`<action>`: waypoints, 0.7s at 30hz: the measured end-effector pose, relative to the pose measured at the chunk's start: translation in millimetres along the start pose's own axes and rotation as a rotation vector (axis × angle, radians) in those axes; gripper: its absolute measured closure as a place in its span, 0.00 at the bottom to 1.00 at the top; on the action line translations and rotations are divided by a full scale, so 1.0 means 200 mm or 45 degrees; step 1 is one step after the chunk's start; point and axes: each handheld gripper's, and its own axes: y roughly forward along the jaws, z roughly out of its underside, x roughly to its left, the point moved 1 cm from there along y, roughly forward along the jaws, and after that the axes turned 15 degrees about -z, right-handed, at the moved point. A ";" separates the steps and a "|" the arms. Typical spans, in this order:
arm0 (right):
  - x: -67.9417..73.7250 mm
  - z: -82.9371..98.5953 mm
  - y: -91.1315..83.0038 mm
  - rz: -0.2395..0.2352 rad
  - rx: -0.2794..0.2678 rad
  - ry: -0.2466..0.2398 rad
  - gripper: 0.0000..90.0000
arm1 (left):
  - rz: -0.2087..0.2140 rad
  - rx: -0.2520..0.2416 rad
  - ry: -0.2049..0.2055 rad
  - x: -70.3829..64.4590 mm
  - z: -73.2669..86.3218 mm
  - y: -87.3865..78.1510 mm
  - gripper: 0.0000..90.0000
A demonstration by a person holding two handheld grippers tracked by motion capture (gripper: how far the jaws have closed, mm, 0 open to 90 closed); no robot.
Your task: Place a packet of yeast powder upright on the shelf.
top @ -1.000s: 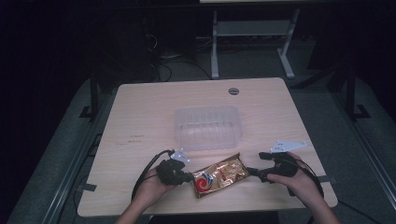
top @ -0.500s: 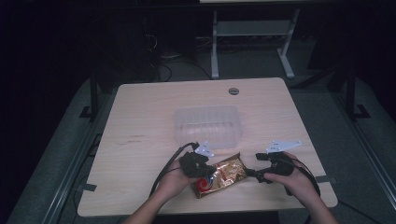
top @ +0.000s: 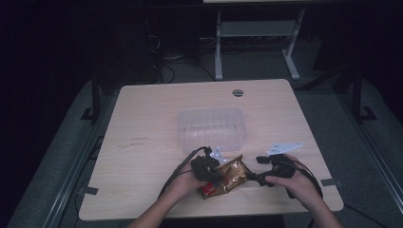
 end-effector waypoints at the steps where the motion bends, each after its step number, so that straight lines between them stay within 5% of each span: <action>1: 0.00 0.00 0.00 0.000 0.000 0.000 0.16 | 0.002 -0.002 -0.006 0.00 0.00 0.00 1.00; 6: 0.00 -0.06 0.04 -0.060 0.026 0.016 0.17 | 0.000 -0.002 -0.013 0.00 0.00 0.00 1.00; 21: -0.08 -0.15 0.16 -0.201 0.193 0.221 0.54 | -0.016 -0.006 -0.007 0.00 0.01 0.00 1.00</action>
